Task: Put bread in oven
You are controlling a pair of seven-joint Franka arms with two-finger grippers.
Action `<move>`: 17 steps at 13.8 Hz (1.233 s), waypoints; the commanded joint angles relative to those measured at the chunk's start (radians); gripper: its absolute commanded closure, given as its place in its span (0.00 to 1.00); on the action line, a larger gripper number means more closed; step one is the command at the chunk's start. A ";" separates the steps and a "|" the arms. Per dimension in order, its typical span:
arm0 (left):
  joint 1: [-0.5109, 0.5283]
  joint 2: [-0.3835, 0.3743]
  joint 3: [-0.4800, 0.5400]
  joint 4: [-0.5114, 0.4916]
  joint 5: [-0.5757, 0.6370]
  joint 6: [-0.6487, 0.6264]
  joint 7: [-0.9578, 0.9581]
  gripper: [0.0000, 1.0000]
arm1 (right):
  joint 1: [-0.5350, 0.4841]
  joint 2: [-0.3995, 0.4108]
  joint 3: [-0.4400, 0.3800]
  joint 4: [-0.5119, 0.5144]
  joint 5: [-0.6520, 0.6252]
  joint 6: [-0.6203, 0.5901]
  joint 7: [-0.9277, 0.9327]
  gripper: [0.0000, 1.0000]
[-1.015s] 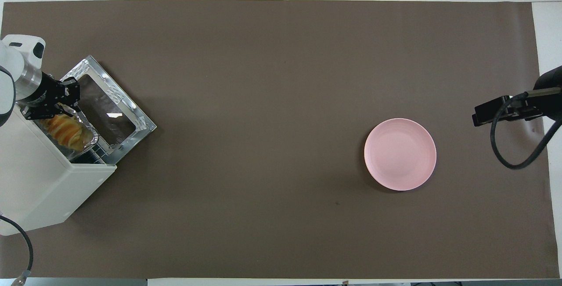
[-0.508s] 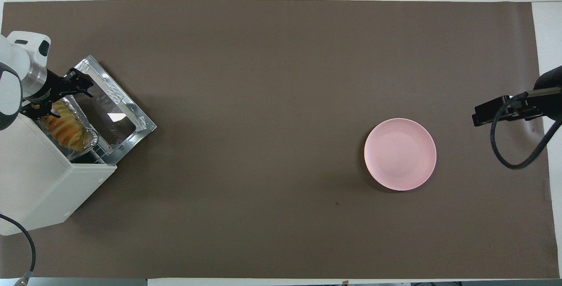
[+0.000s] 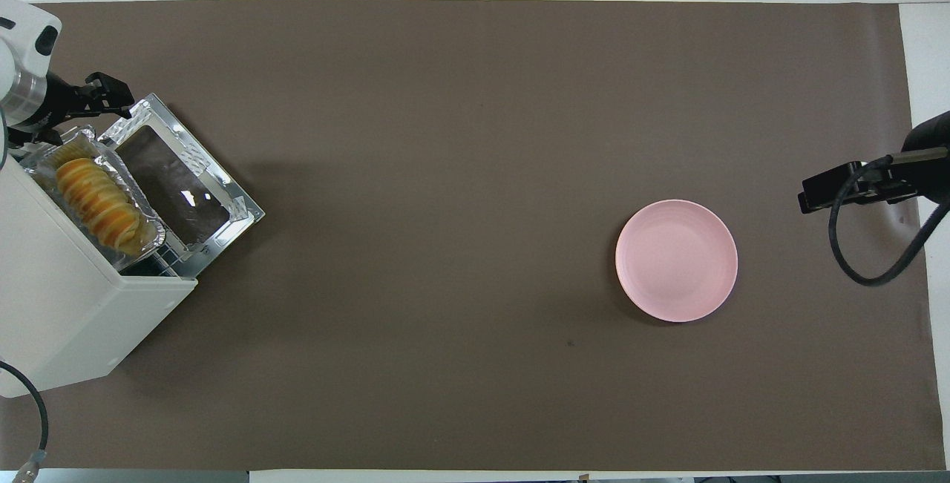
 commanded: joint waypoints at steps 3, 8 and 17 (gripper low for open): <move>-0.017 -0.123 -0.036 0.021 0.003 -0.226 0.233 0.00 | -0.010 -0.017 0.004 -0.015 0.012 -0.004 -0.011 0.00; -0.040 -0.212 -0.062 -0.055 -0.020 -0.296 0.354 0.00 | -0.010 -0.017 0.004 -0.015 0.012 -0.004 -0.011 0.00; -0.040 -0.237 -0.065 -0.011 -0.141 -0.428 0.432 0.00 | -0.010 -0.017 0.004 -0.015 0.012 -0.004 -0.011 0.00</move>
